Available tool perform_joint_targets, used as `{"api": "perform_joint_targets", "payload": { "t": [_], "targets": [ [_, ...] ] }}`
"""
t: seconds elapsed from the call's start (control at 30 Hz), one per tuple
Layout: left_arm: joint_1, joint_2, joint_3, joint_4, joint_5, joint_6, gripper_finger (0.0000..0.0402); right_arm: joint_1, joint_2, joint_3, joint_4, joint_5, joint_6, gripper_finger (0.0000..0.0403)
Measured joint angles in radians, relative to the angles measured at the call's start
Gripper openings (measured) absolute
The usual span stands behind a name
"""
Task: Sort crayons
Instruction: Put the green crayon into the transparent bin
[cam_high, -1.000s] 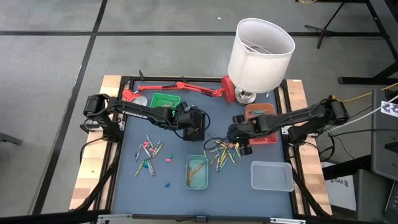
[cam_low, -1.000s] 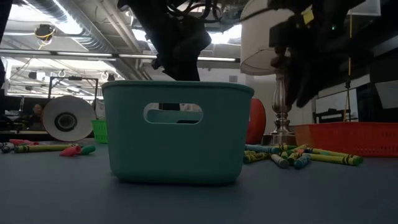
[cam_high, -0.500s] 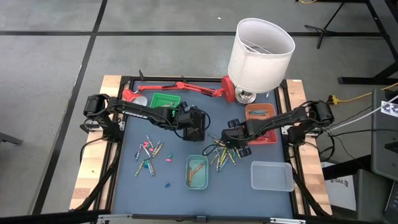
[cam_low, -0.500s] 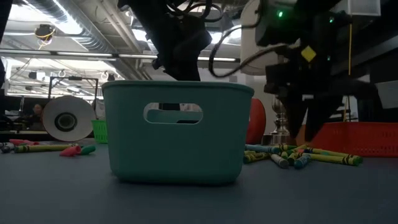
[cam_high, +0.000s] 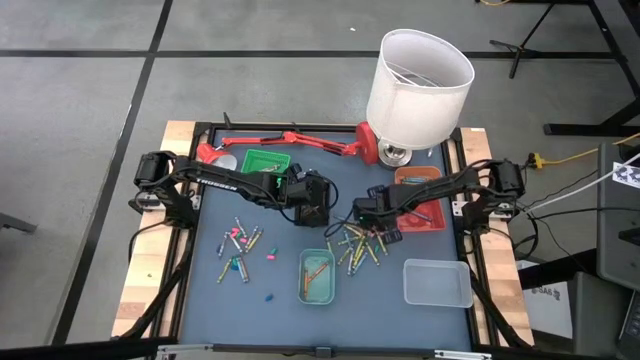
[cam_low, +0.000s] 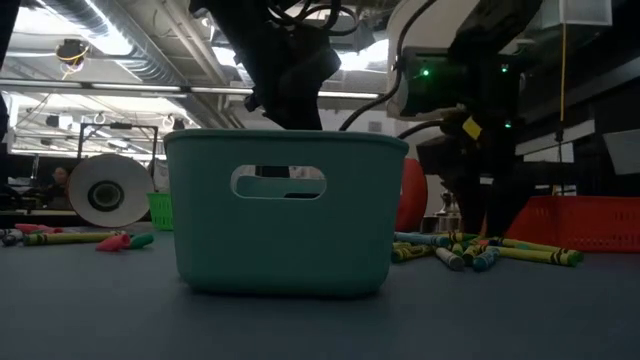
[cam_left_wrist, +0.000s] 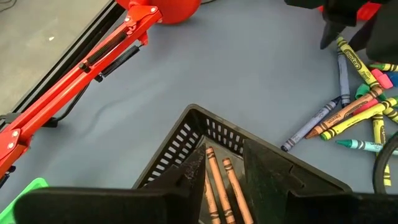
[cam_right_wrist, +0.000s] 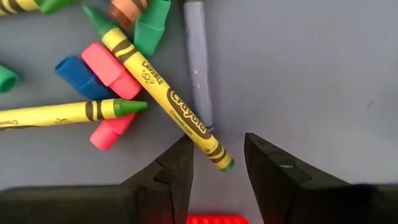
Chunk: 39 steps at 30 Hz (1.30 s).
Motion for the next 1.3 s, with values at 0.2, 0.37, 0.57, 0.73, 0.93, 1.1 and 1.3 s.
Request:
{"api": "perform_joint_targets", "payload": {
  "t": [0.2,0.37,0.57,0.73,0.93,1.1,1.3],
  "targets": [
    [0.0,0.0,0.0,0.0,0.0,0.0,0.0092,0.003,0.0,0.0,-0.002,0.0,0.0,0.011],
    [0.0,0.0,0.0,0.0,0.0,0.0,0.0092,0.003,0.001,0.0,-0.005,0.003,0.0,0.0073],
    [0.0,0.0,0.0,0.0,0.0,0.0,0.0092,0.003,0.001,0.0,-0.012,0.006,0.0,0.0044],
    [0.0,0.0,0.0,0.0,0.0,0.0,0.0092,0.003,0.001,0.0,-0.014,0.007,0.0,0.0034],
    [0.0,0.0,0.0,0.0,0.0,0.0,0.0092,0.003,0.001,0.0,-0.055,0.009,0.001,0.0036],
    [0.0,0.0,0.0,0.0,0.0,0.0,0.0092,0.003,0.001,0.0,-0.073,0.009,0.003,0.0036],
    [0.0,0.0,0.0,0.0,0.0,0.0,0.0092,0.003,0.001,0.047,-0.109,0.008,0.003,0.0036]
  ]
}}
